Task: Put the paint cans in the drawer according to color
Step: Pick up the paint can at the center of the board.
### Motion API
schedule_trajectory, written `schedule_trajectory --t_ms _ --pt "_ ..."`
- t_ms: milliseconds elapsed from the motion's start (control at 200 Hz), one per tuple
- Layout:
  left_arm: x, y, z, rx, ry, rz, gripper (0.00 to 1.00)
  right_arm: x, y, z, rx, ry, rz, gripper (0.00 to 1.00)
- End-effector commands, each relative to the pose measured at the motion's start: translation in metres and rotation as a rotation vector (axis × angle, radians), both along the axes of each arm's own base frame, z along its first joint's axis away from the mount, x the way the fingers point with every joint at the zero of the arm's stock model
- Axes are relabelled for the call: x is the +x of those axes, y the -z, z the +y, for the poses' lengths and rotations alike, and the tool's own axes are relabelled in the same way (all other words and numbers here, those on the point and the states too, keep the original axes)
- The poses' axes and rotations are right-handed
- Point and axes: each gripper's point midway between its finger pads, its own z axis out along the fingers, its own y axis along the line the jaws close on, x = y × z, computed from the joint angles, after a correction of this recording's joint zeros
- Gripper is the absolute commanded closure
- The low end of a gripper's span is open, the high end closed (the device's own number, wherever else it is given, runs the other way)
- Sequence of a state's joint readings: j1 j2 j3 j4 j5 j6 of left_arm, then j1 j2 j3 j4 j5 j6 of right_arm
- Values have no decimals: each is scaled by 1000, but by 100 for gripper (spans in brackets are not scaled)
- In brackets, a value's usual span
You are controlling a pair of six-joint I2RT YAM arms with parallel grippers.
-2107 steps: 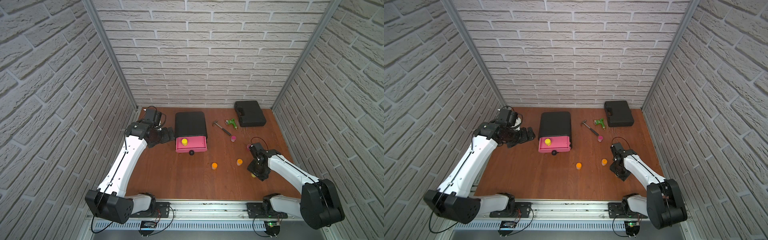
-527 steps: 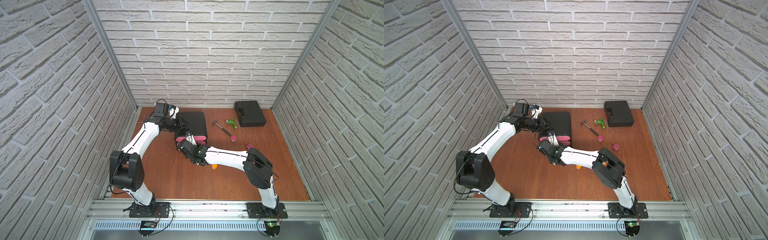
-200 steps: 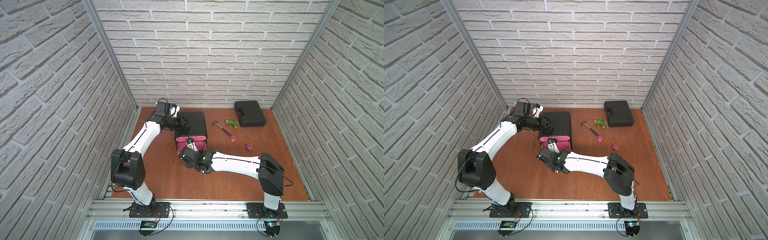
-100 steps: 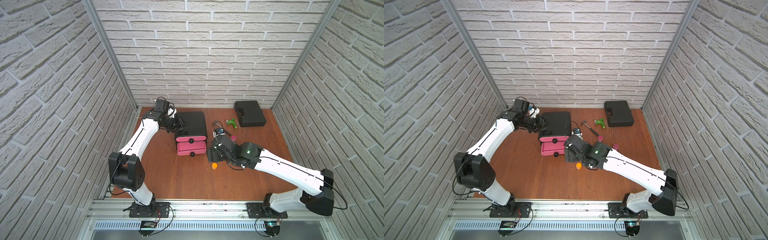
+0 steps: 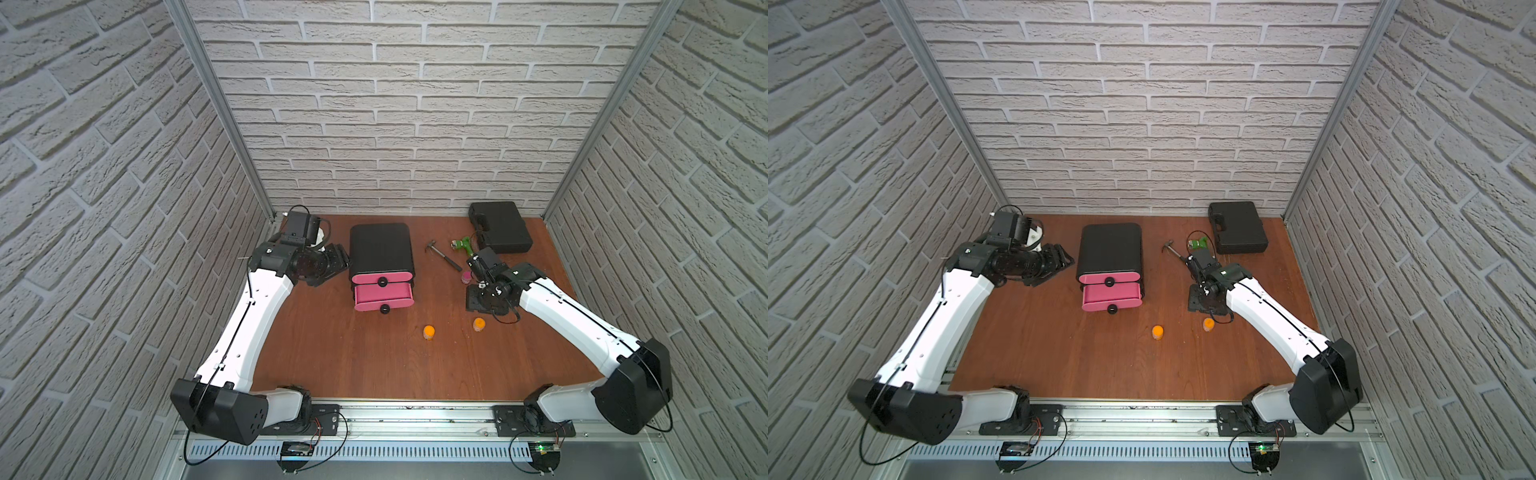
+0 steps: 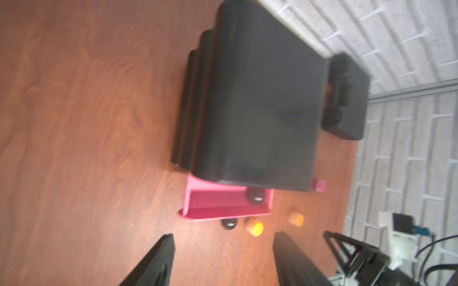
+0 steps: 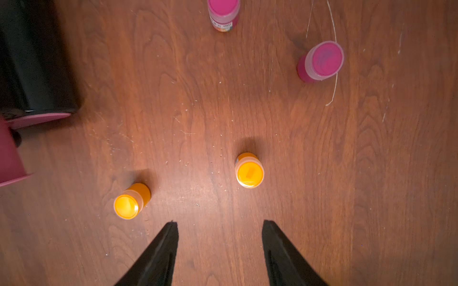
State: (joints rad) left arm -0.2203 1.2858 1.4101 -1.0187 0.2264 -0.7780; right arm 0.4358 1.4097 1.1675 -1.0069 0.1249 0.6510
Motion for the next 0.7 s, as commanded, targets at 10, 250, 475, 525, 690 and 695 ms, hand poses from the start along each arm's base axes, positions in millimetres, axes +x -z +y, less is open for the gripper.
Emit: schedule_trajectory --t_ms 10,250,475,525,690,695 --pt "-10 21 12 70 -27 58 33 0 15 4 40 -16 61 42" --pt "3 36 3 58 27 70 36 -5 50 -20 11 124 157 42" --pt "9 36 -2 44 41 63 37 -8 70 -25 -12 147 186 35" --pt "10 37 -2 46 47 67 37 -8 75 -25 -11 150 188 36" --pt "16 39 -4 43 56 78 38 -5 86 -30 -38 162 191 38" --pt "16 40 -4 43 56 79 38 -5 87 -30 -38 162 191 38"
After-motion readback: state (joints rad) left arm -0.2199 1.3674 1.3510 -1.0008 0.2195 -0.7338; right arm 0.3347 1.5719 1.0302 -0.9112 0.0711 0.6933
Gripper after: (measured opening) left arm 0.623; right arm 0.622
